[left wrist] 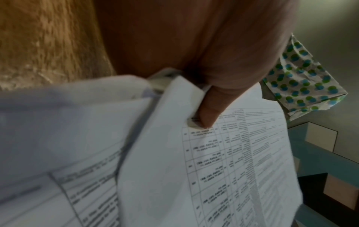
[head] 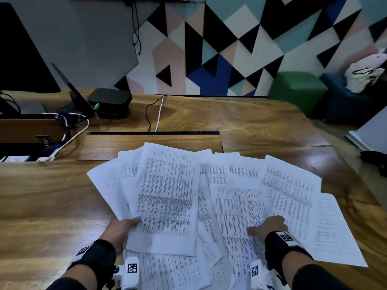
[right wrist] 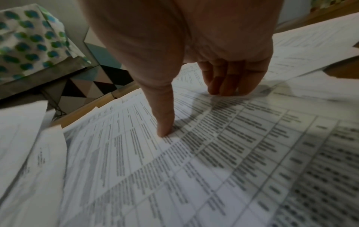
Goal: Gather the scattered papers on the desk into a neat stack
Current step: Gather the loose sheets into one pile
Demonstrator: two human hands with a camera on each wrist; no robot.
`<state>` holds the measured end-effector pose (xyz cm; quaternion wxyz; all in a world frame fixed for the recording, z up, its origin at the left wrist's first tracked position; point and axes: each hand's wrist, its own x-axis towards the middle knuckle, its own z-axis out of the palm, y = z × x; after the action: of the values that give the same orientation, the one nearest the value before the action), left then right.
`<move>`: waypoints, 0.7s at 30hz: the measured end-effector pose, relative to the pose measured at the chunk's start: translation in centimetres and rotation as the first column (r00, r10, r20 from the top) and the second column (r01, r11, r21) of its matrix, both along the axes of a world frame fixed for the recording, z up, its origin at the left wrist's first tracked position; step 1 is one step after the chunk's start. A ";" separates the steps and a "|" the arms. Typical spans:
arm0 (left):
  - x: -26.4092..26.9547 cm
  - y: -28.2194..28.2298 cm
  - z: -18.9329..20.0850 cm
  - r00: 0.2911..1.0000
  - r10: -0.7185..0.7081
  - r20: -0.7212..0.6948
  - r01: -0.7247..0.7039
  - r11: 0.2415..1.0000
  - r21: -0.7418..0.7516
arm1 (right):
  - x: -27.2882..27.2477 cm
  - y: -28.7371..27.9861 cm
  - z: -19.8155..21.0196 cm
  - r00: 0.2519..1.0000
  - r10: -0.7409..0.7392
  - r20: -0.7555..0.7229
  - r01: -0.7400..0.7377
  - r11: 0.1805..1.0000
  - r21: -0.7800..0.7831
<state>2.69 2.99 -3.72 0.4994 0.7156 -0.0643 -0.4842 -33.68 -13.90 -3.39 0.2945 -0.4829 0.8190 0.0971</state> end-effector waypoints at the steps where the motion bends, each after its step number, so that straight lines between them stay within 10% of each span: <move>1: 0.1 0.0 0.0 1.000 0.004 0.000 -0.004 1.000 0.000 | 0.1 -0.1 0.0 0.999 -0.013 0.034 0.013 1.000 0.000; 9: 0.1 -0.3 0.0 1.000 0.011 -0.006 -0.011 1.000 0.019 | 0.4 -0.6 -1.0 0.996 0.095 -0.004 -0.094 0.995 0.026; 15: 1.1 0.2 0.5 0.999 0.042 0.031 -0.043 0.998 0.042 | 2.0 0.6 2.2 0.895 0.106 0.433 -0.066 0.992 -0.107; 21: 2.2 1.7 -0.1 0.996 0.076 0.056 -0.079 0.995 0.065 | 5.9 -0.1 3.3 0.858 0.351 0.374 -0.279 0.931 -0.234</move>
<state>4.88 4.68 -3.80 0.4917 0.7466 -0.0336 -0.4469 -27.81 -14.01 -0.07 0.3969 -0.6437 0.6536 -0.0299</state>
